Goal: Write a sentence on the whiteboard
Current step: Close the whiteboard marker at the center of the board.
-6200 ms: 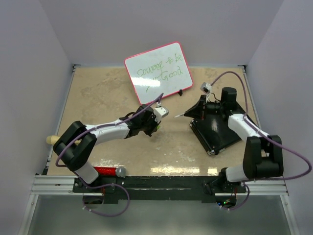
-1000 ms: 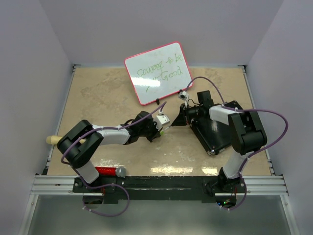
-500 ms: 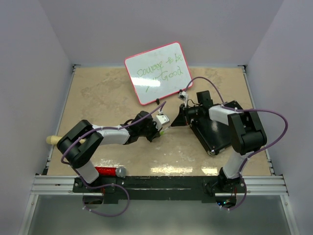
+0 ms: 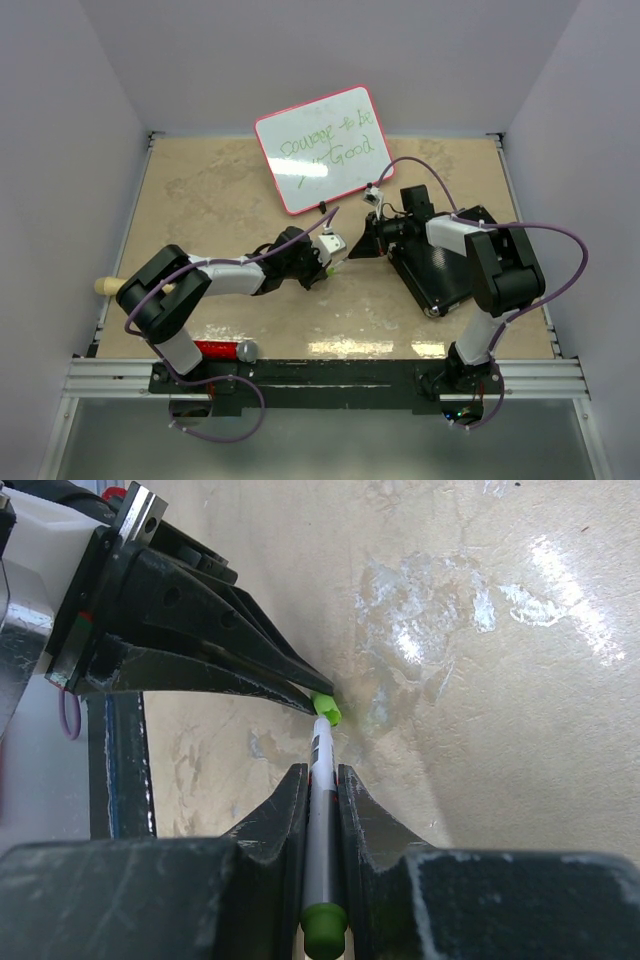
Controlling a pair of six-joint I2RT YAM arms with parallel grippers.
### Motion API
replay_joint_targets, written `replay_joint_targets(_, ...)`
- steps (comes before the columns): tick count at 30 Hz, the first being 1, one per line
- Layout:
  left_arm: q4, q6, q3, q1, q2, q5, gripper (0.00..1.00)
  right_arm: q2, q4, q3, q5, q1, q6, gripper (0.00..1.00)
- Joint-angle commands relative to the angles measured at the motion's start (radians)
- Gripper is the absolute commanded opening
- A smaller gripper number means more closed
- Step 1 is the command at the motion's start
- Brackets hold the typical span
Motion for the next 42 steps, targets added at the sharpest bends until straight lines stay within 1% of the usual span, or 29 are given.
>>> replay_joint_targets(1, 0.071, -0.011, -0.007, 0.003, -0.004, 0.015, 0.0, 0.018, 0.013, 0.025, -0.012, 0.02, 0.007, 0.0)
replay_joint_targets(13, 0.104, -0.015, -0.032, 0.005, -0.012, 0.023, 0.0, 0.038, 0.019, 0.03, 0.017, 0.02, 0.02, 0.0)
replay_joint_targets(31, 0.12, -0.018, -0.047, 0.005, -0.009, 0.033, 0.0, 0.026, 0.013, 0.034, -0.054, 0.02, 0.018, 0.0)
replay_joint_targets(38, 0.129, -0.021, -0.064, 0.005, -0.004, 0.035, 0.0, 0.003, 0.002, 0.036, -0.074, -0.026, 0.011, 0.0)
replay_joint_targets(42, 0.132, -0.024, -0.065, 0.005, -0.004, 0.035, 0.0, 0.005, 0.01, 0.031, -0.063, -0.027, 0.012, 0.0)
